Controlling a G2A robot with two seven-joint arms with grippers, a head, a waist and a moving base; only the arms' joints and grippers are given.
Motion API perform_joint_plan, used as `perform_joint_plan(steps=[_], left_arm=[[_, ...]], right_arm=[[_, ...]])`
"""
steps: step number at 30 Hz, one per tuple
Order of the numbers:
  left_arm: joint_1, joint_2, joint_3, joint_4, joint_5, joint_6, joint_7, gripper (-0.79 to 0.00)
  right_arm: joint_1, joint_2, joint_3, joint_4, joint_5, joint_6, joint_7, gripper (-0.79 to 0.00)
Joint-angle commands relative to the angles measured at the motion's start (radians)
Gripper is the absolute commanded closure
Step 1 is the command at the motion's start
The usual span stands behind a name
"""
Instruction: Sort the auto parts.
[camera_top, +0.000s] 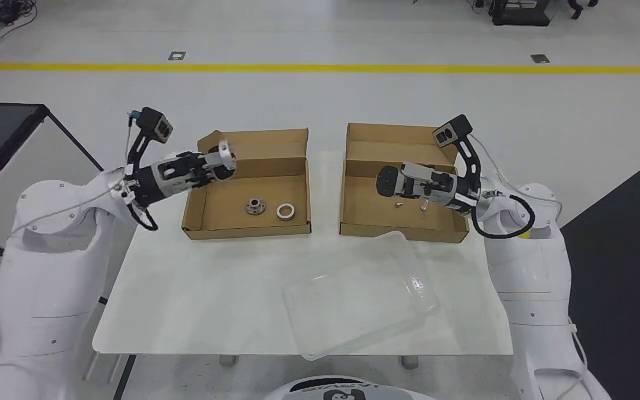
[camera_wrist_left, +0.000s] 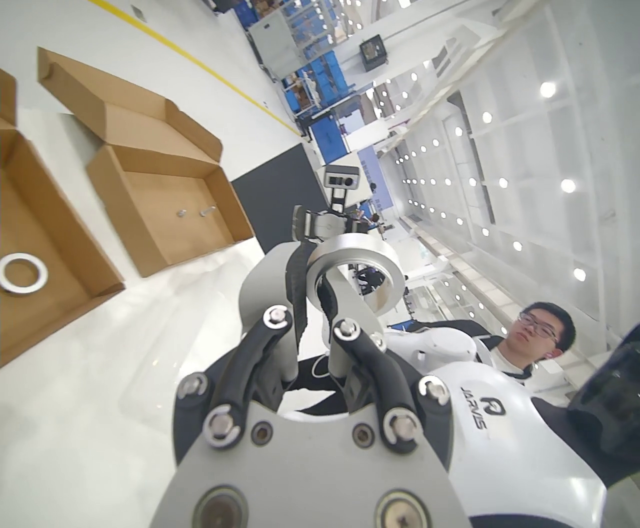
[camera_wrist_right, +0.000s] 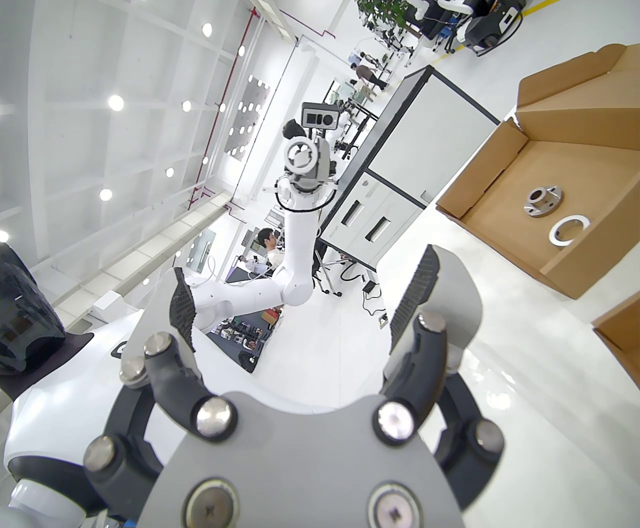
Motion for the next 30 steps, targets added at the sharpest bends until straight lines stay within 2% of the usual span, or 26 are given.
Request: perform_joint_plan(steps=[1, 8, 16, 21, 30], left_arm=[[-0.021, -0.001, 0.033, 0.028, 0.061, 0.0, 0.015, 0.0], [-0.072, -0.01, 0.15, 0.121, 0.182, 0.005, 0.049, 0.0], [-0.124, -0.018, 0.246, 0.17, 0.332, 0.005, 0.094, 0.0], [-0.196, -0.031, 0.325, 0.239, 0.413, 0.061, 0.11, 0.0], [-0.33, -0.059, 0.457, 0.376, 0.588, 0.089, 0.155, 0.0]], right_arm=[[0.0, 0.0, 0.0, 0.0, 0.0, 0.0, 0.0, -0.785], [0.0, 0.0, 0.0, 0.0, 0.0, 0.0, 0.0, -0.785], [0.0, 0.0, 0.0, 0.0, 0.0, 0.0, 0.0, -0.785], [0.0, 0.0, 0.0, 0.0, 0.0, 0.0, 0.0, -0.785], [0.0, 0.0, 0.0, 0.0, 0.0, 0.0, 0.0, -0.785]])
